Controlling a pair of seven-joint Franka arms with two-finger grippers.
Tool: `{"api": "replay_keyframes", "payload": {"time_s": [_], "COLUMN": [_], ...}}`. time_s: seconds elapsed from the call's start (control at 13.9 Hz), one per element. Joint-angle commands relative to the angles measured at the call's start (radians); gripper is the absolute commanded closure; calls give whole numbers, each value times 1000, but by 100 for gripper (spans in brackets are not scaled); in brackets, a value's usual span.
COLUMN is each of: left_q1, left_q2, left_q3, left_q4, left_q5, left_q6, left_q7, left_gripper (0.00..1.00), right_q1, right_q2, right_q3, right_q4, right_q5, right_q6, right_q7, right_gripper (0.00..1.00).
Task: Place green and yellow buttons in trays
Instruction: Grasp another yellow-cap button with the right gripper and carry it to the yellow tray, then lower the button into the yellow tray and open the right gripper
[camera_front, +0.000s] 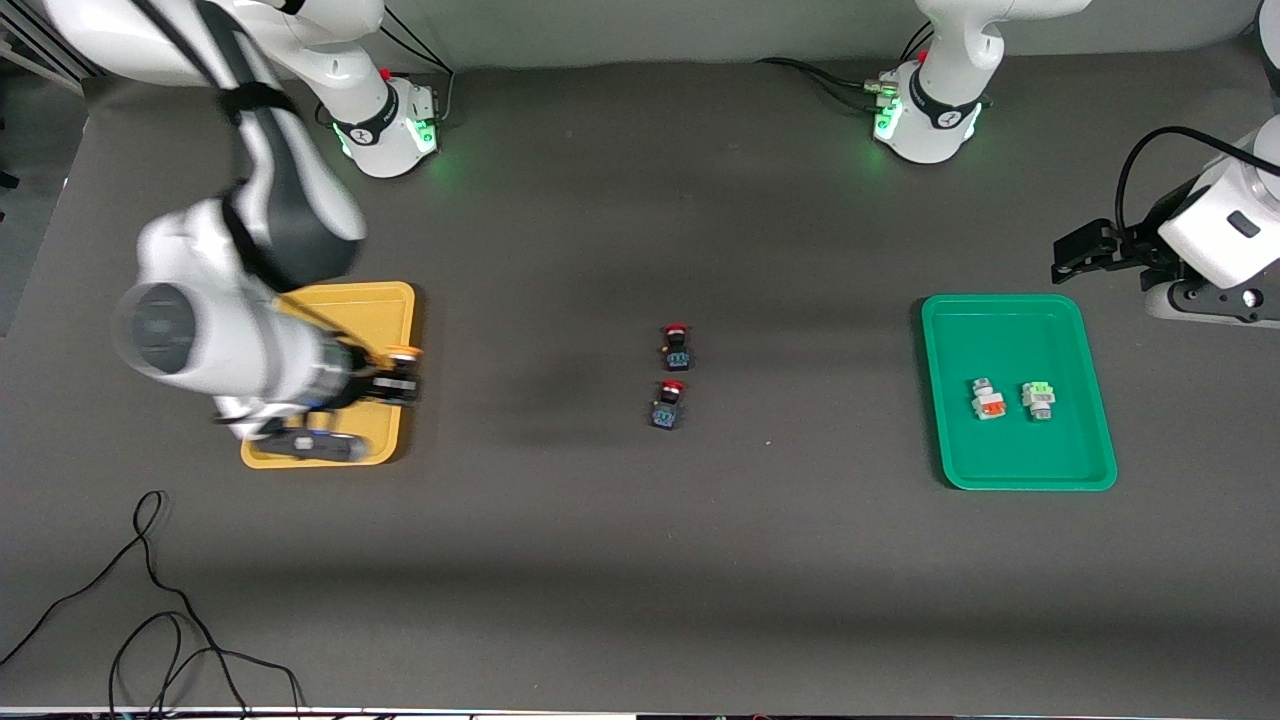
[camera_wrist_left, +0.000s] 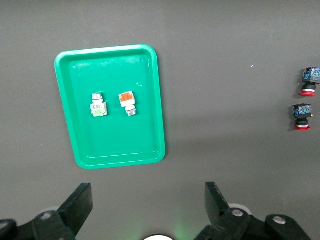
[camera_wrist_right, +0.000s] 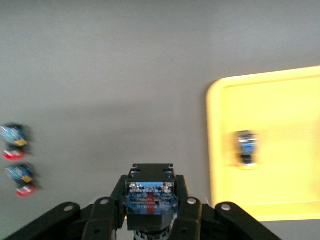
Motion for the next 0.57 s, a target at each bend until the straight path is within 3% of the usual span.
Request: {"api": "replay_keyframes", "payload": {"time_s": [0.0,0.29,0.5], "left_q1": [-4,-6,-6], "left_q2": [-19,-23,-28], "left_q3": [9,5,4], "left_q4": [-2,-2,-3], "left_q5": [14,42,49], "left_q6": [-9,-14,-15], "left_q7": [-2,-2,-6], "left_gripper": [0,0,0], "right_q1": [4,4,4], "right_q2": [-44,-45,-46], "right_q3": [-117,-254,-328], "right_q4": [-38,-95,-219], "right_q5": [30,28,24], "right_q6": [-47,-48,117], "right_q7": [-244,-497,-630], "right_gripper": [100,100,100]}}
